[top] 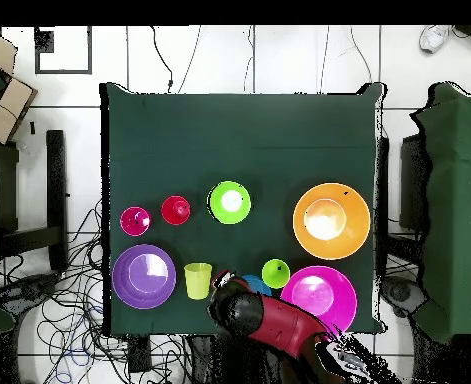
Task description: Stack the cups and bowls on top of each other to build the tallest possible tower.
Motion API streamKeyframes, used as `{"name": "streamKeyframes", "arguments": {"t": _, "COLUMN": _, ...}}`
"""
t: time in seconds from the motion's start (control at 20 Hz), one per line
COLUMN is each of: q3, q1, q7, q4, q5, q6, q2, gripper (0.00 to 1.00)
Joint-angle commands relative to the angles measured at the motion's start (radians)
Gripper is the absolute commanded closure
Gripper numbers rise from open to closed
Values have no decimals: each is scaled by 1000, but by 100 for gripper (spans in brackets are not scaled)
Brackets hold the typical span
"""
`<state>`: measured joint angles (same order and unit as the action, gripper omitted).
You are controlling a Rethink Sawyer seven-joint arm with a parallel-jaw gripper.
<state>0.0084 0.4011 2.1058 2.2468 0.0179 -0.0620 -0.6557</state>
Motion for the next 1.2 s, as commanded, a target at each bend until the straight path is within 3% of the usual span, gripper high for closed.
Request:
{"name": "streamKeyframes", "arguments": {"t": 0.05, "q3": 47, "q1": -38, "q7": 144, "q4": -64, "q5": 72, "q6": -129, "q2": -10, "gripper": 100}}
{"name": "streamKeyframes", "arguments": {"t": 1.2, "q3": 10, "q1": -114, "q7": 134, "q4": -151, "q5": 117, "q6": -241, "q2": -34, "gripper": 100}}
